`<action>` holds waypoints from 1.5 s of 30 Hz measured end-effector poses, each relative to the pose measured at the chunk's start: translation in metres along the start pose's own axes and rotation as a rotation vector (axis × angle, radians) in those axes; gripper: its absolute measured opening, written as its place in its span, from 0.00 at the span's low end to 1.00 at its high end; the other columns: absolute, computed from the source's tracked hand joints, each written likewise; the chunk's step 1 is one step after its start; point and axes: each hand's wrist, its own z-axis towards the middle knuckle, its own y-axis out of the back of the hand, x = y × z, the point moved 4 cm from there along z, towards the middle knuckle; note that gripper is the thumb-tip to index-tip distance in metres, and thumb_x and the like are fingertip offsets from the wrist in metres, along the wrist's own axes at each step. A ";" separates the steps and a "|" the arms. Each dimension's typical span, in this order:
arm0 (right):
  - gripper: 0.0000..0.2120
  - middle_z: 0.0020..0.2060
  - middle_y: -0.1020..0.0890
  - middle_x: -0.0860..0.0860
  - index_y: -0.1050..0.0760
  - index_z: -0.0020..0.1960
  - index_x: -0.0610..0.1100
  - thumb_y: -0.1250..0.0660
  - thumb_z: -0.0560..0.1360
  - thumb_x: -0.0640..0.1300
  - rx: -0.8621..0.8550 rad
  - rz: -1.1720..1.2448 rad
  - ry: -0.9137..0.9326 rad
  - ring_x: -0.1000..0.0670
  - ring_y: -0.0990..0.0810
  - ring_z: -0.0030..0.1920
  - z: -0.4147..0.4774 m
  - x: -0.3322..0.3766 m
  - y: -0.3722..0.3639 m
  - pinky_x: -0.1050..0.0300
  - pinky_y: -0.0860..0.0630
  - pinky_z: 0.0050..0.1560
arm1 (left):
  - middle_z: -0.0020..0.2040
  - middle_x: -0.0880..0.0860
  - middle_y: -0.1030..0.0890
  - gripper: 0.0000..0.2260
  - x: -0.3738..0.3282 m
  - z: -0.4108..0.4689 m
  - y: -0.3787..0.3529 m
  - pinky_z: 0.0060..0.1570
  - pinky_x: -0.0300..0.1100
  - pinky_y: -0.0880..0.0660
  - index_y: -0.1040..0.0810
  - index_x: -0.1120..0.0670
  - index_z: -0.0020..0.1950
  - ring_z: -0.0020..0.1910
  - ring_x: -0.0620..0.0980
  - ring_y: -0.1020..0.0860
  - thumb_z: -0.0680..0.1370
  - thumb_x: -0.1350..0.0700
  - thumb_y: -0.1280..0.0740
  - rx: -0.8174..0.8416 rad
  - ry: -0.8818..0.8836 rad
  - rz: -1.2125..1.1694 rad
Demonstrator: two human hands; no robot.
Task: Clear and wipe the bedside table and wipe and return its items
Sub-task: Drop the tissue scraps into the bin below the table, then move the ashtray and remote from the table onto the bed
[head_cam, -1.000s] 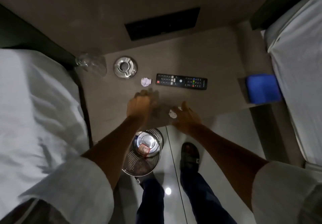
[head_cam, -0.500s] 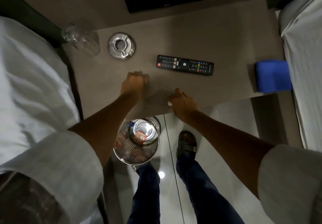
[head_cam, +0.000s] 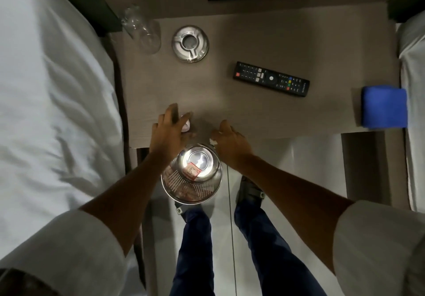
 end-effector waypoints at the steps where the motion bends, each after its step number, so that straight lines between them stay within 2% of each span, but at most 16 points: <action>1: 0.20 0.62 0.31 0.39 0.28 0.61 0.41 0.31 0.70 0.35 0.004 0.002 0.000 0.39 0.24 0.57 -0.001 0.006 -0.004 0.43 0.22 0.55 | 0.75 0.60 0.37 0.25 0.005 -0.004 -0.004 0.62 0.56 0.30 0.29 0.48 0.71 0.69 0.62 0.33 0.75 0.45 0.31 -0.014 0.030 -0.040; 4: 0.20 0.62 0.31 0.40 0.28 0.62 0.42 0.32 0.71 0.36 0.036 0.016 0.007 0.39 0.24 0.56 -0.007 0.017 -0.019 0.43 0.21 0.54 | 0.72 0.58 0.32 0.22 0.014 -0.020 -0.011 0.62 0.44 0.29 0.29 0.53 0.71 0.68 0.57 0.30 0.77 0.51 0.34 -0.024 0.120 -0.227; 6: 0.21 0.64 0.33 0.41 0.31 0.65 0.43 0.33 0.72 0.37 0.073 0.019 0.006 0.40 0.25 0.59 -0.012 0.022 -0.031 0.44 0.22 0.54 | 0.70 0.59 0.30 0.20 0.012 -0.038 -0.014 0.60 0.51 0.25 0.28 0.55 0.69 0.66 0.58 0.29 0.78 0.54 0.34 -0.041 0.058 -0.195; 8: 0.23 0.65 0.33 0.42 0.34 0.67 0.45 0.34 0.73 0.37 0.112 0.072 -0.012 0.41 0.26 0.60 -0.016 0.023 -0.039 0.46 0.23 0.53 | 0.67 0.58 0.28 0.20 0.009 -0.060 -0.018 0.57 0.55 0.23 0.30 0.53 0.70 0.64 0.57 0.27 0.78 0.52 0.35 -0.013 0.048 -0.207; 12: 0.25 0.62 0.28 0.45 0.35 0.67 0.47 0.33 0.72 0.37 0.193 0.119 -0.061 0.43 0.22 0.56 -0.026 0.022 -0.055 0.49 0.21 0.53 | 0.66 0.56 0.27 0.18 0.005 -0.105 -0.046 0.56 0.49 0.23 0.28 0.53 0.67 0.61 0.54 0.25 0.79 0.48 0.37 0.120 0.096 -0.276; 15: 0.18 0.58 0.22 0.44 0.30 0.63 0.44 0.34 0.74 0.38 0.258 0.131 -0.134 0.43 0.21 0.55 -0.035 0.019 -0.068 0.47 0.21 0.54 | 0.64 0.56 0.25 0.18 0.008 -0.128 -0.073 0.55 0.47 0.23 0.27 0.54 0.67 0.58 0.54 0.22 0.80 0.49 0.37 0.211 0.145 -0.280; 18: 0.08 0.49 0.18 0.44 0.25 0.54 0.42 0.37 0.76 0.42 0.291 0.072 -0.145 0.45 0.19 0.49 -0.043 0.017 -0.081 0.52 0.20 0.48 | 0.63 0.53 0.24 0.20 0.009 -0.144 -0.097 0.59 0.51 0.24 0.29 0.49 0.67 0.60 0.52 0.23 0.78 0.44 0.36 0.385 0.209 -0.314; 22: 0.07 0.48 0.18 0.44 0.24 0.51 0.42 0.38 0.77 0.42 0.305 0.068 -0.160 0.45 0.19 0.48 -0.047 0.014 -0.083 0.52 0.21 0.48 | 0.65 0.54 0.26 0.18 0.003 -0.149 -0.105 0.59 0.52 0.24 0.28 0.47 0.67 0.62 0.54 0.25 0.79 0.44 0.38 0.441 0.141 -0.213; 27: 0.07 0.44 0.18 0.45 0.26 0.52 0.43 0.38 0.76 0.42 0.153 0.090 -0.128 0.46 0.19 0.44 -0.033 0.010 -0.051 0.50 0.20 0.45 | 0.68 0.56 0.25 0.14 0.000 -0.117 -0.068 0.61 0.51 0.25 0.25 0.52 0.65 0.65 0.56 0.26 0.80 0.53 0.39 0.214 0.046 -0.148; 29: 0.06 0.39 0.20 0.48 0.27 0.51 0.44 0.39 0.76 0.45 0.022 0.128 -0.116 0.49 0.22 0.39 -0.023 0.006 -0.028 0.53 0.21 0.40 | 0.61 0.58 0.20 0.11 -0.007 -0.093 -0.041 0.54 0.51 0.22 0.21 0.55 0.59 0.59 0.58 0.21 0.77 0.57 0.35 0.062 -0.029 -0.106; 32: 0.06 0.35 0.23 0.48 0.31 0.48 0.44 0.40 0.76 0.47 -0.200 0.146 -0.070 0.49 0.24 0.35 -0.008 -0.008 0.011 0.49 0.21 0.36 | 0.49 0.56 0.17 0.07 -0.015 -0.059 -0.009 0.43 0.48 0.22 0.18 0.55 0.50 0.45 0.57 0.19 0.73 0.59 0.32 -0.199 -0.198 -0.016; 34: 0.08 0.39 0.22 0.45 0.31 0.49 0.43 0.40 0.75 0.48 -0.312 0.125 -0.082 0.46 0.24 0.37 0.002 -0.021 0.034 0.48 0.22 0.36 | 0.48 0.55 0.18 0.07 -0.017 -0.036 0.004 0.43 0.47 0.23 0.18 0.55 0.50 0.44 0.57 0.20 0.73 0.59 0.33 -0.295 -0.284 0.022; 36: 0.10 0.45 0.23 0.42 0.30 0.52 0.41 0.38 0.74 0.46 -0.409 0.084 -0.115 0.42 0.24 0.44 0.016 -0.040 0.062 0.49 0.24 0.42 | 0.51 0.56 0.19 0.08 -0.022 -0.001 0.021 0.46 0.49 0.24 0.19 0.54 0.53 0.47 0.57 0.21 0.75 0.58 0.34 -0.360 -0.327 0.078; 38: 0.17 0.51 0.24 0.41 0.30 0.56 0.41 0.35 0.68 0.43 -0.439 -0.003 -0.157 0.41 0.26 0.51 0.031 -0.058 0.084 0.47 0.27 0.51 | 0.56 0.58 0.21 0.13 -0.025 0.039 0.038 0.49 0.49 0.27 0.22 0.54 0.60 0.51 0.58 0.23 0.77 0.53 0.35 -0.350 -0.301 0.158; 41: 0.33 0.60 0.28 0.42 0.34 0.64 0.44 0.29 0.61 0.44 -0.371 -0.158 -0.289 0.40 0.31 0.60 0.051 -0.095 0.107 0.43 0.33 0.60 | 0.65 0.60 0.25 0.22 -0.027 0.103 0.063 0.56 0.54 0.29 0.28 0.52 0.68 0.61 0.61 0.26 0.76 0.44 0.35 -0.287 -0.187 0.173; 45: 0.41 0.65 0.32 0.40 0.38 0.69 0.46 0.27 0.60 0.49 -0.274 -0.234 -0.445 0.39 0.35 0.66 0.058 -0.138 0.116 0.41 0.37 0.64 | 0.77 0.60 0.42 0.39 -0.020 0.167 0.077 0.68 0.59 0.39 0.38 0.49 0.75 0.74 0.63 0.41 0.70 0.31 0.35 -0.176 0.006 0.099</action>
